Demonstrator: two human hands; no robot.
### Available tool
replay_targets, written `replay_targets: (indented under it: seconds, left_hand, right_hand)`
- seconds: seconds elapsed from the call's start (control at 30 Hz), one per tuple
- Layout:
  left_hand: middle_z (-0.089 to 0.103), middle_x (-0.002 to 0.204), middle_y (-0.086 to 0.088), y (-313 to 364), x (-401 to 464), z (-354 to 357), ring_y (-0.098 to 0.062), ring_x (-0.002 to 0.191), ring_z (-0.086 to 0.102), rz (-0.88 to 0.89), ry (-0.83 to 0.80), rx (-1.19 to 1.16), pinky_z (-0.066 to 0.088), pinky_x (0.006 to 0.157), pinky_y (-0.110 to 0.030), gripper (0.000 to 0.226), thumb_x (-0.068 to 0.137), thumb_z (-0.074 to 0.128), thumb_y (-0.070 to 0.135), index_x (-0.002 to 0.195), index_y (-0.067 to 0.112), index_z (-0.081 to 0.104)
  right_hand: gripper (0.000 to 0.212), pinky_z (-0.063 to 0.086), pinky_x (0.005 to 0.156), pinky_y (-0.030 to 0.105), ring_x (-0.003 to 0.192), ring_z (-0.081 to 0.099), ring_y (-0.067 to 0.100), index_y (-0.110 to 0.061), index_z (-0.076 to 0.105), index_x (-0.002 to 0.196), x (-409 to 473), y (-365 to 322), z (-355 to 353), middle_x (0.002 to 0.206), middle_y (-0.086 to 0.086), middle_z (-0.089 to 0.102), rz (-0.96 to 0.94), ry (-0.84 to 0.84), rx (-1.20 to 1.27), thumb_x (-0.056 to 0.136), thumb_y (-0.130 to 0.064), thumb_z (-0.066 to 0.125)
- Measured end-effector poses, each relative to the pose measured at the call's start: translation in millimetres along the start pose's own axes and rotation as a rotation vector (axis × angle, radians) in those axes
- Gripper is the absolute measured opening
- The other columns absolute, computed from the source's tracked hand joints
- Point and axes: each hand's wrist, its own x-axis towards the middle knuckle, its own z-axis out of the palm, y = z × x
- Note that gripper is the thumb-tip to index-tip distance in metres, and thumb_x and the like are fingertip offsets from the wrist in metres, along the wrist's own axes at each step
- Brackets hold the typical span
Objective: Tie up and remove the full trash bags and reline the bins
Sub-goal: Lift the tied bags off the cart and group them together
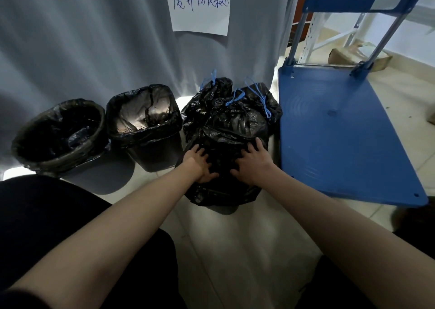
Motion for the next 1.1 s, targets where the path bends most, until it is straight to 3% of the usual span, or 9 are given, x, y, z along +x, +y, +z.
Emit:
replay_targets:
  seconds: [0.13,0.23,0.37,0.53,0.67,0.8,0.9,1.0,1.1]
  left_hand:
    - [0.017,0.162,-0.001,-15.1,-19.8,-9.5,-0.023,0.150,0.011,0.131,0.222,-0.084,0.004,0.120,-0.043,0.063,0.098,0.014,0.061,0.152,0.030,0.026]
    - [0.020,0.161,0.003,-22.2,-41.0,-0.1,-0.019,0.150,0.011,0.237,0.200,-0.160,0.004,0.120,-0.042,0.067,0.096,0.007,0.064,0.150,0.032,0.032]
    - [0.037,0.154,0.005,-23.4,-62.8,19.3,-0.017,0.147,0.022,0.319,0.056,-0.201,0.009,0.120,-0.040,0.076,0.091,0.003,0.072,0.147,0.036,0.038]
    - [0.055,0.137,0.002,-25.4,-69.2,23.0,-0.015,0.136,0.041,0.384,0.225,-0.033,0.012,0.121,-0.040,0.059,0.097,0.023,0.063,0.138,0.029,0.050]
    - [0.060,0.130,-0.002,-15.3,-67.8,21.9,-0.017,0.131,0.048,0.341,0.331,0.072,0.011,0.122,-0.037,0.042,0.100,0.037,0.044,0.123,0.021,0.062]
    - [0.068,0.113,0.002,-12.6,-62.0,11.7,-0.015,0.117,0.057,0.326,0.370,0.048,0.021,0.119,-0.038,0.062,0.084,0.044,0.073,0.108,0.023,0.070]
    - [0.070,0.099,0.010,-18.8,-57.0,-11.9,-0.012,0.103,0.060,0.390,0.501,-0.218,0.038,0.107,-0.037,0.080,0.074,0.024,0.091,0.101,0.032,0.072]
    - [0.069,0.109,0.006,-22.3,-37.6,-37.5,-0.019,0.104,0.061,0.373,0.605,-0.373,0.048,0.095,-0.040,0.049,0.093,0.035,0.065,0.115,0.033,0.065]
    - [0.055,0.140,0.001,-15.4,-11.3,-60.2,-0.022,0.124,0.053,0.317,0.627,-0.388,0.042,0.105,-0.038,0.044,0.097,0.049,0.033,0.141,0.024,0.048]
  right_hand:
    - [0.049,0.009,0.120,0.048,0.132,0.042,0.023,-0.023,0.060,0.127,-12.3,4.4,-3.7,0.128,0.000,0.062,-0.127,0.291,0.158,0.098,-0.050,0.032]
    - [0.048,0.017,0.117,0.045,0.118,0.056,0.020,-0.026,0.069,0.113,-23.8,2.7,0.4,0.111,0.001,0.070,-0.228,0.232,0.205,0.097,-0.053,0.032]
    - [0.067,0.006,0.120,0.047,0.119,0.057,0.019,-0.017,0.071,0.102,-33.8,-0.9,9.9,0.106,0.004,0.071,-0.265,0.098,0.212,0.096,-0.064,0.024]
    - [0.086,0.002,0.120,0.048,0.110,0.059,0.014,-0.023,0.074,0.091,-38.7,6.7,7.7,0.091,-0.003,0.071,-0.331,0.074,0.277,0.076,-0.091,0.023]
    - [0.068,0.014,0.119,0.044,0.107,0.060,0.016,-0.025,0.072,0.103,-41.4,10.4,6.0,0.095,-0.005,0.070,-0.396,0.051,0.159,0.077,-0.082,0.047]
    - [0.068,0.048,0.070,0.032,0.072,0.062,0.017,-0.022,0.065,0.068,-42.4,14.5,0.8,0.067,-0.005,0.064,-0.281,0.087,0.436,0.070,-0.087,0.048]
    - [0.057,0.052,0.065,0.035,0.071,0.063,0.019,-0.015,0.072,0.074,-38.7,26.0,-3.4,0.072,0.002,0.067,-0.137,0.367,0.609,0.088,-0.065,0.049]
    - [0.020,0.049,0.079,0.038,0.099,0.054,0.025,-0.009,0.068,0.098,-30.3,37.9,6.2,0.101,0.006,0.061,0.124,0.580,0.690,0.093,-0.023,0.054]
    - [0.021,0.045,0.079,0.038,0.099,0.052,0.027,-0.010,0.055,0.113,-20.3,45.2,13.7,0.110,0.010,0.056,0.288,0.475,0.953,0.092,-0.012,0.051]
